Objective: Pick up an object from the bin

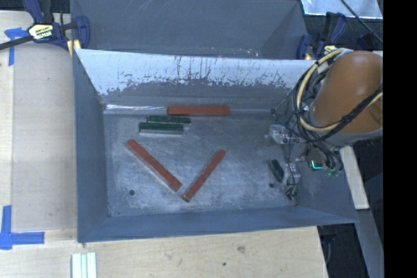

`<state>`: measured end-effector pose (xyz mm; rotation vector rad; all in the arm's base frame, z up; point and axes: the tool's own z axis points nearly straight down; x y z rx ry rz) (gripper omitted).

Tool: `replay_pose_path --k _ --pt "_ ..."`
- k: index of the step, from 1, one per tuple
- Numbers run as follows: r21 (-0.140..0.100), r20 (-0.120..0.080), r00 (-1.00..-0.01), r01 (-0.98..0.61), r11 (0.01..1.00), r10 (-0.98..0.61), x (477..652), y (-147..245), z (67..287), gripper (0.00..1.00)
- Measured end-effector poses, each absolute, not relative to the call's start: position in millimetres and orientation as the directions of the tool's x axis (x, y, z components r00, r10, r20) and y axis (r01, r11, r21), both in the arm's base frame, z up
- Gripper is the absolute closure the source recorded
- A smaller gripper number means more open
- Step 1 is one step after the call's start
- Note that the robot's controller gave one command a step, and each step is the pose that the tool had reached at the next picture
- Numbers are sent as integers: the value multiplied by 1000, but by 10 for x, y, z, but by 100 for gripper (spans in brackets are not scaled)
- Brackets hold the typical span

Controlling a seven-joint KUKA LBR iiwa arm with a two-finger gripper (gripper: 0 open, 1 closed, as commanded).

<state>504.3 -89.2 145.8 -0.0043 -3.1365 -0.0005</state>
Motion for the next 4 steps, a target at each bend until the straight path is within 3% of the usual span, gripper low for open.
replay_pose_path --k 1,2,3,4 --pt "-2 -1 -953 -302 953 -302 5233 -1550 862 0" --pt "-2 -9 -776 -631 776 -631 4935 -1384 716 0" --pt "-18 -29 -773 -634 774 -634 5005 -1369 760 100" --pt "3 2 -673 -740 673 -740 4908 -934 703 100"
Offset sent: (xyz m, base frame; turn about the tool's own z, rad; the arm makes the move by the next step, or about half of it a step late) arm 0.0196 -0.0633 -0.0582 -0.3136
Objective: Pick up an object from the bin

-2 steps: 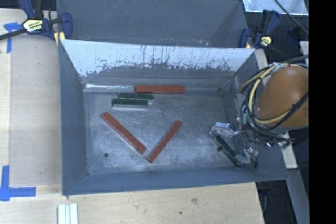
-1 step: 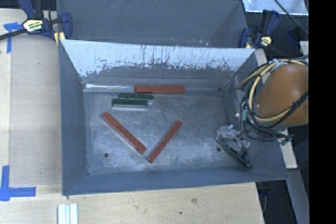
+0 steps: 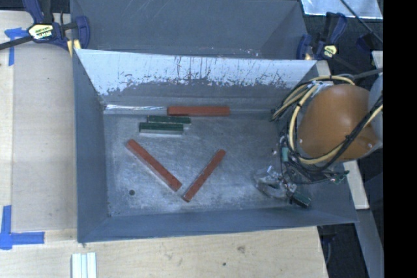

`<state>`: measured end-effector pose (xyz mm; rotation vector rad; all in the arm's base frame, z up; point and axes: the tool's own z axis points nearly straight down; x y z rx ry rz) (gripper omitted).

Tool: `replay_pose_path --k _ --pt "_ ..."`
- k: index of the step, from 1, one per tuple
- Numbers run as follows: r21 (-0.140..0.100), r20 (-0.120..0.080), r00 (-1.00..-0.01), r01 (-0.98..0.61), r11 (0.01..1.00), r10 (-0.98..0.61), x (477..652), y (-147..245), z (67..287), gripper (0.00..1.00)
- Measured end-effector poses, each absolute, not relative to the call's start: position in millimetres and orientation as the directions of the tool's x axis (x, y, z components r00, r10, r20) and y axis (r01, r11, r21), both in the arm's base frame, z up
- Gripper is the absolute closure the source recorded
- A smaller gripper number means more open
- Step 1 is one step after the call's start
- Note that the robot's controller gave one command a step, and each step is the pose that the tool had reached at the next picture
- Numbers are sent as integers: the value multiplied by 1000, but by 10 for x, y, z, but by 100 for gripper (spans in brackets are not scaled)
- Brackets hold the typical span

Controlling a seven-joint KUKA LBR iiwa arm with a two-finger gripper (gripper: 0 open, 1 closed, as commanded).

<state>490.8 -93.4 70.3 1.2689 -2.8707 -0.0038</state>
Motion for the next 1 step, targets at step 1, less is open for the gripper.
replay_pose_path --k 1 --pt "3 2 -674 -739 674 -739 4905 -947 700 0"
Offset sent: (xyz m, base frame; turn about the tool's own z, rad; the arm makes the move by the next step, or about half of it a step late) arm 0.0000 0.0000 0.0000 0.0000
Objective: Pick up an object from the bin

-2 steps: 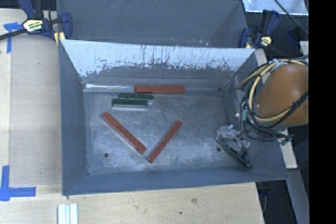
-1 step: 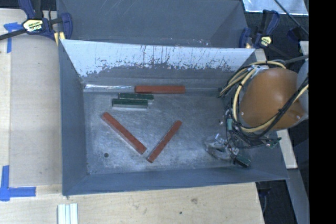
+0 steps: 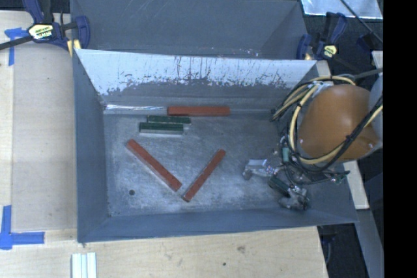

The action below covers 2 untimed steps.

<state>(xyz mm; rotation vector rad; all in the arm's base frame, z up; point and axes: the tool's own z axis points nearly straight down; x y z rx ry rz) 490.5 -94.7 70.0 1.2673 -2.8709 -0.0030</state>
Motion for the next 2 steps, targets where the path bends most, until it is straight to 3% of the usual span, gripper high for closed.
replay_pose_path --k 1,2 --pt "13 -21 -228 -974 228 -973 5132 -1156 714 0" --pt "15 -20 -374 -927 374 -927 5490 -1219 715 0"
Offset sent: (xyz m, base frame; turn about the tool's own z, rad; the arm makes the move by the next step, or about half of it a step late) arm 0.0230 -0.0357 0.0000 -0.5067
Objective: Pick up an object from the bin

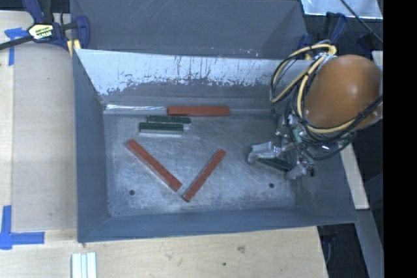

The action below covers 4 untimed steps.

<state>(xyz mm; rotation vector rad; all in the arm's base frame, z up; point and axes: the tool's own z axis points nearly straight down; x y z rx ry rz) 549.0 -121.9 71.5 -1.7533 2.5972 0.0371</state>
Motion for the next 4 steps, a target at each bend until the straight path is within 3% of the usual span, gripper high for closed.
replay_pose_path --k 1,2,3,4 --pt "0 -3 -377 -926 377 -926 5489 -1357 703 100" --pt "-11 -3 -360 -933 360 -933 5567 -1292 1727 100" --pt "-1 -2 -362 -932 362 -932 5547 -1294 1676 0" --pt "0 -4 -698 -716 698 -716 5389 -395 1937 0"
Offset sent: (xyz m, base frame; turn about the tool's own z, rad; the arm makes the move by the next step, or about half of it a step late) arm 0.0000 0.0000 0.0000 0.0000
